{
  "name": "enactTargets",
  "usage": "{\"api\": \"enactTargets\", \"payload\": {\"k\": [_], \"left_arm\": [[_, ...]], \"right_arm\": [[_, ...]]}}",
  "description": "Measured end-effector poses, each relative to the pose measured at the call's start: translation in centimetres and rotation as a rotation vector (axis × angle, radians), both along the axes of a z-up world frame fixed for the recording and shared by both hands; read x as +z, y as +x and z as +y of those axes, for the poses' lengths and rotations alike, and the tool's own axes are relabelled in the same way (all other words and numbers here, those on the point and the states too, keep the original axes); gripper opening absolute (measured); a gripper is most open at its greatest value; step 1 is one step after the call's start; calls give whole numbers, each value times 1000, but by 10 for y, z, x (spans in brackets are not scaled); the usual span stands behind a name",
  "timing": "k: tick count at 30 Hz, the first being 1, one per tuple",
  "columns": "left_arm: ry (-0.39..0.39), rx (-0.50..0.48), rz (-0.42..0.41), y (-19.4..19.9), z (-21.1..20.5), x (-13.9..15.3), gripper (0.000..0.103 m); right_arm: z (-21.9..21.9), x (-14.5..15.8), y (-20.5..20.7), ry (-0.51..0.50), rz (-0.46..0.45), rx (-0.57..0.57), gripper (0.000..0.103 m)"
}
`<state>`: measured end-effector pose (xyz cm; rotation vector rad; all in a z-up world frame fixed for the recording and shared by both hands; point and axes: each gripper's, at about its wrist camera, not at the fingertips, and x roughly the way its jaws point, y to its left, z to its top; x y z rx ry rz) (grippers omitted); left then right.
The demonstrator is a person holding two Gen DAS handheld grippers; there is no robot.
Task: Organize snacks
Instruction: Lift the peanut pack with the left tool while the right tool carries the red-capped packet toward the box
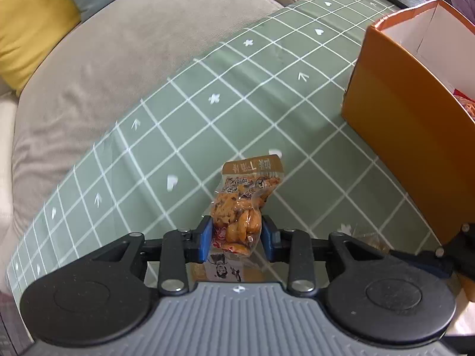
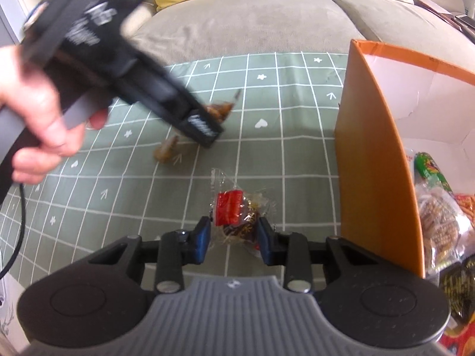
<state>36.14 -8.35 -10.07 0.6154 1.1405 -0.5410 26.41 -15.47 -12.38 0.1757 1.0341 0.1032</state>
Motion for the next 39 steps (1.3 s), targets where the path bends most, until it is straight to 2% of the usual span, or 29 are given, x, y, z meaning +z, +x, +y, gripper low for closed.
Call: {"api": "enactTargets", "payload": {"k": [7,8,9,10,15,20,24,28,30,34,39], "left_arm": [[-29,113,21,-45,34,16,36],[-34,135,29,-52,40,19,34],[-35,154,36,-60,45,20,27],[-40,174,45,-67,50,22,25],[-137,263,109,-102,73,38,23],[-240,326,212,-143,92,51,23],[-286,386,258,-176,104,51,23],[-352,482,298,-200,119,44,23],[-381,521,299,-209,125,40,23],[-392,572,282,-218,133,32,24],[-417,581,269,-222,141,29,25]], "right_arm": [[0,-1,-20,18,26,33,31],[0,-1,-23,19,31,40,31],[0,0,-26,19,34,46,31],[1,1,-29,19,35,54,31],[6,7,-47,42,41,95,31],[15,14,-69,71,37,144,31],[22,12,-89,69,53,179,31],[27,6,-111,112,87,204,31],[32,2,-119,133,104,221,31],[40,0,-127,135,102,249,31],[45,-1,-129,116,84,256,30]]}}
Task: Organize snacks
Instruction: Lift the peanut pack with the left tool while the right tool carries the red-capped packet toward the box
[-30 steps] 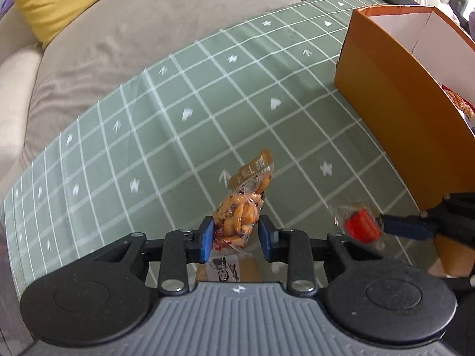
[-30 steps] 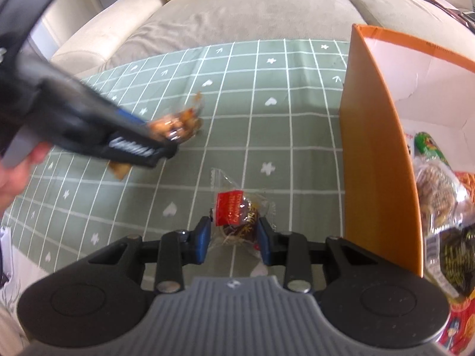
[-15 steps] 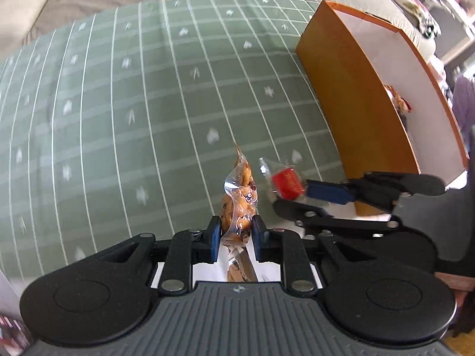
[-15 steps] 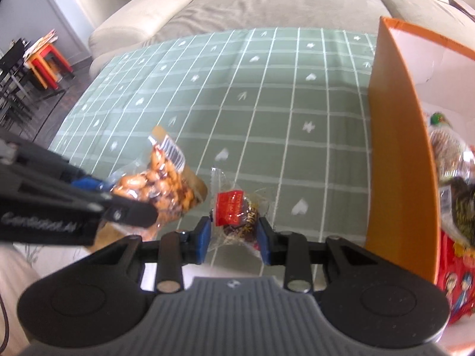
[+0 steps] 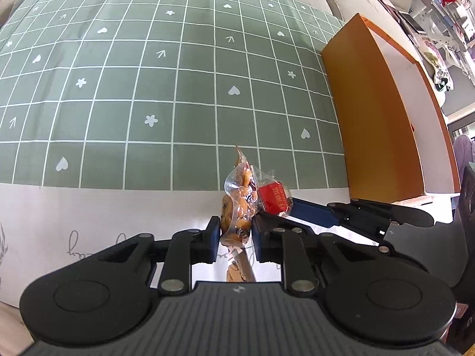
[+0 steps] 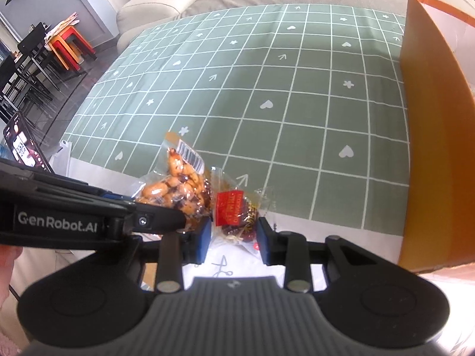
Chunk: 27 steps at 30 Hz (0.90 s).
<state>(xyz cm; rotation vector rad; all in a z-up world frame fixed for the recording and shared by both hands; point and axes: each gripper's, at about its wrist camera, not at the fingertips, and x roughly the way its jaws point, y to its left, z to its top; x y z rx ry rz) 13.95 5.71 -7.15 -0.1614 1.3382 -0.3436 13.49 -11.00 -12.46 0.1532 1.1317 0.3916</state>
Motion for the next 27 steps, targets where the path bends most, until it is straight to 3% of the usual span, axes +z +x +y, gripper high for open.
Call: {"api": "enactTargets", "payload": {"k": [7,15,27], "left_arm": [[14,13,-16,4,-2,-7,32],[50,16,-55,2,-6,-9,30],[112,115,-163,-10,-12,34,30]], "right_arm": [[1,-1,0,-9,-15,7,30],[4,1,-3,-31,-32,25,30],[-11,36,-8,-81,-92,9,30]]}}
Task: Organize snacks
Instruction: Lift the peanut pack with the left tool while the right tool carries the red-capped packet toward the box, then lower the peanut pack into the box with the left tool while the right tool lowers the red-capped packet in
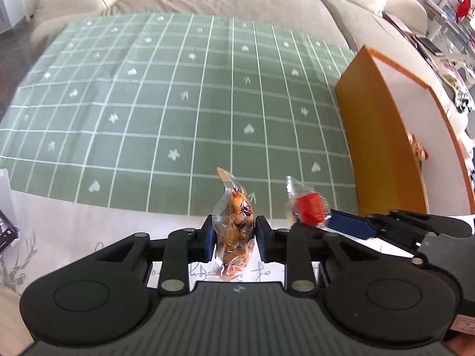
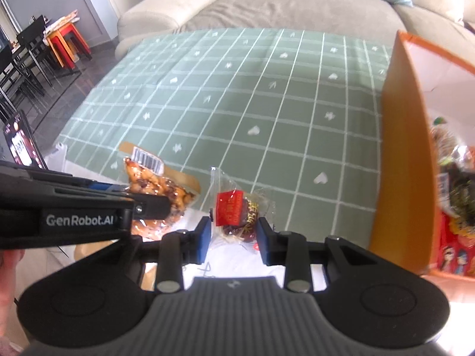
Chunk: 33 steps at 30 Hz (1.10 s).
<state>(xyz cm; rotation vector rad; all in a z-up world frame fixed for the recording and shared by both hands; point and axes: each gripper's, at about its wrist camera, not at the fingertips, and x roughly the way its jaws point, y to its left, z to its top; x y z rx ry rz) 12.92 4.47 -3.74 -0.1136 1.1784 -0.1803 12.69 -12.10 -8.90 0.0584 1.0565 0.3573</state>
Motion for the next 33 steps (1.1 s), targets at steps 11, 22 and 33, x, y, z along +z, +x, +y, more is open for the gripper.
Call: {"api": "enactTargets", "payload": {"k": [11,22,33], "left_arm": [[-73,102,-64,-1,-28,33,30],[-221,66,-174,20,-103,83,30],[-329,-33,-129,61,-197,75,30]], "right_arm": [[-44,51,-9,-85,-66,4,30],[-114,116,-1,-185,-196,-70,30],[-192,111,26,-328,-162,-124,30]]}}
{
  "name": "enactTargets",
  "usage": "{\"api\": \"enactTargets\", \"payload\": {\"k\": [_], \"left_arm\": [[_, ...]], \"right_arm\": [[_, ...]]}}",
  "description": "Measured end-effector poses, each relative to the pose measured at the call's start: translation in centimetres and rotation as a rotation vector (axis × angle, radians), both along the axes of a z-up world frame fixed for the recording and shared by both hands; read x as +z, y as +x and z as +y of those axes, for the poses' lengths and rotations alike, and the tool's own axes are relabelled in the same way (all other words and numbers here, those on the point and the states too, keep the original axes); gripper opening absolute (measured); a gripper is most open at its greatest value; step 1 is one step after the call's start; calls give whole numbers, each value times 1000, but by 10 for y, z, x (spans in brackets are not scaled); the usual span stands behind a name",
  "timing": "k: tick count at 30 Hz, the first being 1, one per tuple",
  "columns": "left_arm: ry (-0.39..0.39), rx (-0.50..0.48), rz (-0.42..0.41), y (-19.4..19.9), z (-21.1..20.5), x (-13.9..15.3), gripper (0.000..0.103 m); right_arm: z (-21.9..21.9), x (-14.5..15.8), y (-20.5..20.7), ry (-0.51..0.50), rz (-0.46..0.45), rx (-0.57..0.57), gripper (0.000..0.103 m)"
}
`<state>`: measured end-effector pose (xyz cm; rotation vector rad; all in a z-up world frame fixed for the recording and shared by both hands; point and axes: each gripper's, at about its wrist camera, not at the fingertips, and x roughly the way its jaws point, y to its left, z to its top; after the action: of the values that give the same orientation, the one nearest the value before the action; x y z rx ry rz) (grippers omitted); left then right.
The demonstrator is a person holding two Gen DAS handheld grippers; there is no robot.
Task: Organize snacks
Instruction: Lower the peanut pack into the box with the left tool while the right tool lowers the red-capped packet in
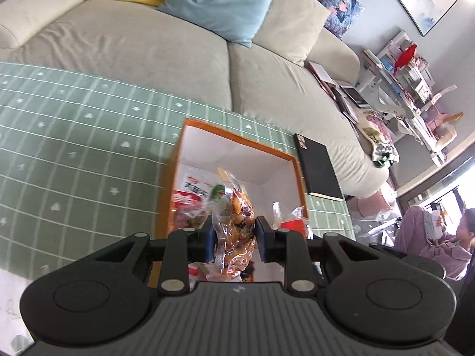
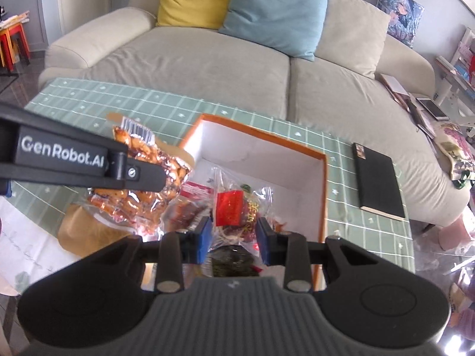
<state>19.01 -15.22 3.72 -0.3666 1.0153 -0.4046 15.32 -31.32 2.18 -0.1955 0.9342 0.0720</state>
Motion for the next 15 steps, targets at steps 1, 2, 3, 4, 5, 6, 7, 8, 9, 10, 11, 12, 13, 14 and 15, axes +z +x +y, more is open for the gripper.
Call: {"api": "enactTargets", "payload": {"k": [1,2,3,4,5,6,7,8,9,10,11,12,13,14,15], "left_arm": [[2,-8,12,5,-7,-4,30],[5,-15,28,10,-13,-8,30],[5,-25,41,15,-19,-13,30],[8,-37,59,21,-22,-18,30],[8,-36,81,26,-26,-24,30],[6,-36,104,32,-29,-30,30],[-2,-36,126,37,-30,-36,30],[-4,-32,142,41,-32,-41,30],[0,-32,155,45,-35,-47,30],[0,-33,167,50,-36,-51,30],[4,-31,175,54,-38,-55,30],[13,-33,185,58,-40,-60,30],[17,-36,193,62,-42,-63,30],[20,-34,202,66,-44,-67,30],[26,-32,212,69,-45,-69,30]], "right_arm": [[-6,-4,4,-13,7,-1,30],[-10,-9,9,-21,12,2,30],[-15,-14,13,-24,17,6,30],[-19,-19,19,-24,28,5,30],[-24,-24,23,-26,39,1,30],[-27,-29,28,-28,50,2,30],[-29,-34,32,-28,58,6,30],[-31,-39,36,-25,65,9,30],[-34,-44,40,-18,73,9,30],[-35,-49,44,-11,80,12,30],[-37,-53,48,-3,84,18,30],[-38,-57,51,5,88,23,30],[-38,-61,54,13,94,26,30],[-40,-65,58,22,99,30,30],[-41,-69,61,31,104,33,30]]}}
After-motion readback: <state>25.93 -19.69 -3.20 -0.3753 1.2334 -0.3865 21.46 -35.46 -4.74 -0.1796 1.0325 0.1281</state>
